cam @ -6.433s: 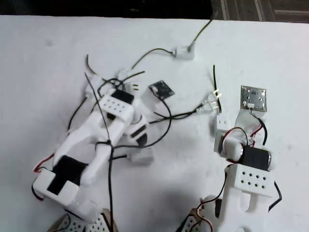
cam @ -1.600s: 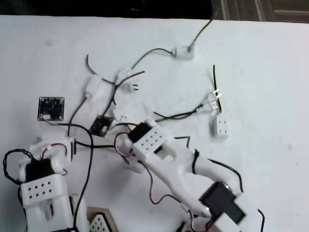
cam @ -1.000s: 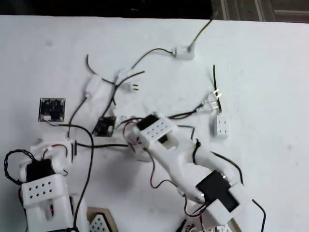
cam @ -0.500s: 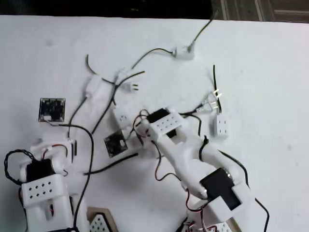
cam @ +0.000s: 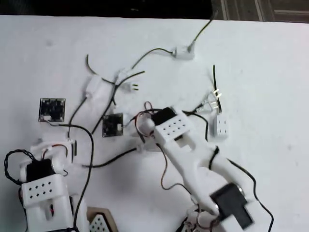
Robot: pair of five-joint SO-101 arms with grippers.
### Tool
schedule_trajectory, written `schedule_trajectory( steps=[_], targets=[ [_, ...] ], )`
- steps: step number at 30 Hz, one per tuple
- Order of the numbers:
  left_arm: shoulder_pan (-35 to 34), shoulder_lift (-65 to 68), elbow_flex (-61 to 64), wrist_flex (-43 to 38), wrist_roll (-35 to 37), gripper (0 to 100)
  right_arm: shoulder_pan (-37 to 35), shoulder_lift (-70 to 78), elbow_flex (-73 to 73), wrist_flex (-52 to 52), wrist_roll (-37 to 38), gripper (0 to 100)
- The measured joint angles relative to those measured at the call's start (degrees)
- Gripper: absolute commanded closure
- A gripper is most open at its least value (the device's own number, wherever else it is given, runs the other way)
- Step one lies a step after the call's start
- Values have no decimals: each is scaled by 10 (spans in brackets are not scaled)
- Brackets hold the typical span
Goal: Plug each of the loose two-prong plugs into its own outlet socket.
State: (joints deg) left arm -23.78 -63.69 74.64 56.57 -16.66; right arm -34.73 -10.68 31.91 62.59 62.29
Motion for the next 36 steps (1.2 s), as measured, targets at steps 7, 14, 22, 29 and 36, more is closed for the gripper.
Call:
schedule_trajectory(
  steps=[7, 14, 22, 29, 36],
  targets=[
    [0, 0, 0, 0, 0, 845, 0, -86, 0, 67, -4, 981],
    [0, 0, 0, 0, 0, 845, 0, -105, 0, 172, -239, 980],
    [0, 0, 0, 0, 0, 845, 2, -78, 132, 45, -549, 981],
    [0, 0, 0, 0, 0, 845, 39, -73, 225, -146, -570, 981],
    [0, 0, 0, 0, 0, 845, 74, -72, 228, -224, -547, 981]
  ],
)
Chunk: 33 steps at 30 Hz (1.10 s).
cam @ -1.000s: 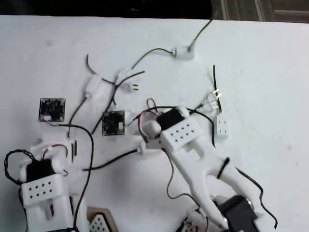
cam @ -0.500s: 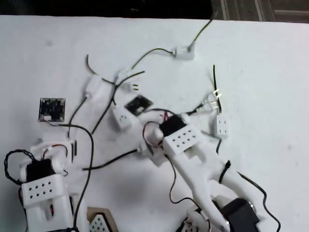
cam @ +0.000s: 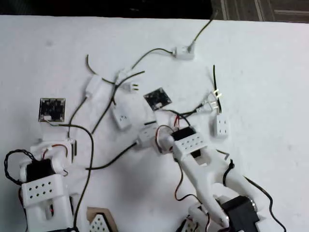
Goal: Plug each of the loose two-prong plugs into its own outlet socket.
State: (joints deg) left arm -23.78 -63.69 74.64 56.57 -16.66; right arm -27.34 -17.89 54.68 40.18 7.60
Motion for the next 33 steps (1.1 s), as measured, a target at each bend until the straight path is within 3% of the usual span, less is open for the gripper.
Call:
schedule_trajectory(
  steps=[9, 20, 28, 33],
  targets=[
    [0, 0, 0, 0, 0, 845, 17, 0, 0, 28, 95, 981],
    [0, 0, 0, 0, 0, 845, 173, 0, -82, 68, 378, 974],
    [0, 0, 0, 0, 0, 845, 185, 0, -154, 74, 541, 795],
    [0, 0, 0, 0, 0, 845, 215, 34, -200, 74, 564, 798]
  ],
)
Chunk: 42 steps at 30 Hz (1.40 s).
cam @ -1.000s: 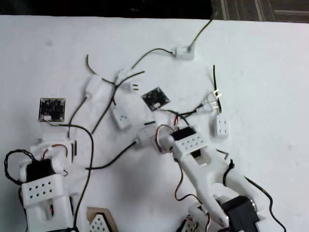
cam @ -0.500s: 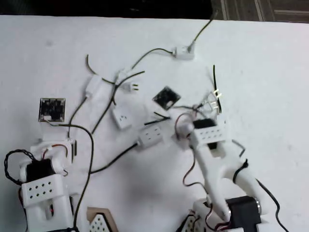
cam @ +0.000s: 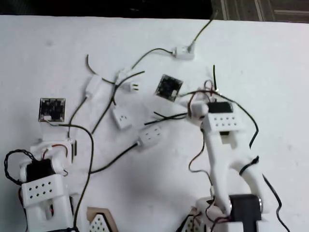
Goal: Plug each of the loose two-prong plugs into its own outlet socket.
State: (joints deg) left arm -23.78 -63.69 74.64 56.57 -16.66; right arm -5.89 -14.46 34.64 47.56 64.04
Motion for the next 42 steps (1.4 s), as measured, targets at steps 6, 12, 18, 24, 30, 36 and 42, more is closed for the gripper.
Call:
schedule_trajectory(
  steps=[6, 12, 18, 24, 30, 36, 42],
  targets=[
    [0, 0, 0, 0, 0, 845, 31, 140, -97, 0, 2, 856],
    [0, 0, 0, 0, 0, 845, 36, 248, -181, 37, 2, 810],
    [0, 0, 0, 0, 0, 845, 40, 298, -262, 125, -9, 758],
    [0, 0, 0, 0, -12, 845, 47, 349, -291, 152, -9, 748],
    [0, 0, 0, 0, -12, 845, 47, 388, -303, 133, -9, 752],
    [0, 0, 0, 0, -12, 845, 50, 411, -304, 85, -9, 919],
    [0, 0, 2, 0, -12, 845, 54, 421, -317, 49, -9, 980]
  ],
)
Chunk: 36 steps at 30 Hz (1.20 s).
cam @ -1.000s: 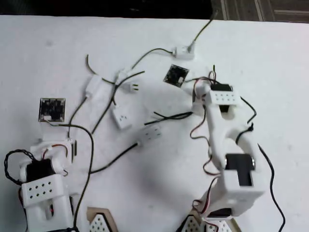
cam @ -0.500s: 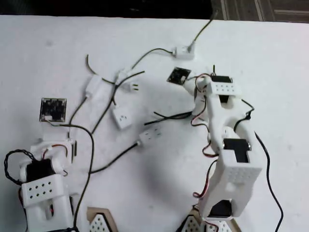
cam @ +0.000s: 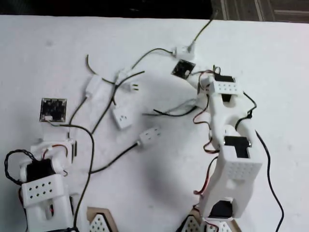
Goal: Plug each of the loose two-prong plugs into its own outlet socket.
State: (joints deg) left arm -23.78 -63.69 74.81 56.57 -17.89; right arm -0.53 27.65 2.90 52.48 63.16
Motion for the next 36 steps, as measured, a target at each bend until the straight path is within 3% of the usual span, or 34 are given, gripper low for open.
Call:
schedule_trajectory(
  steps=[5, 17, 36],
  targets=[
    [0, 0, 0, 0, 0, 845, 7, -20, 7, 35, 1, 981],
    [0, 0, 0, 0, 0, 845, 15, -114, 11, 287, -2, 981],
    [0, 0, 0, 0, 0, 845, -43, -61, 11, 318, -3, 890]
  ],
)
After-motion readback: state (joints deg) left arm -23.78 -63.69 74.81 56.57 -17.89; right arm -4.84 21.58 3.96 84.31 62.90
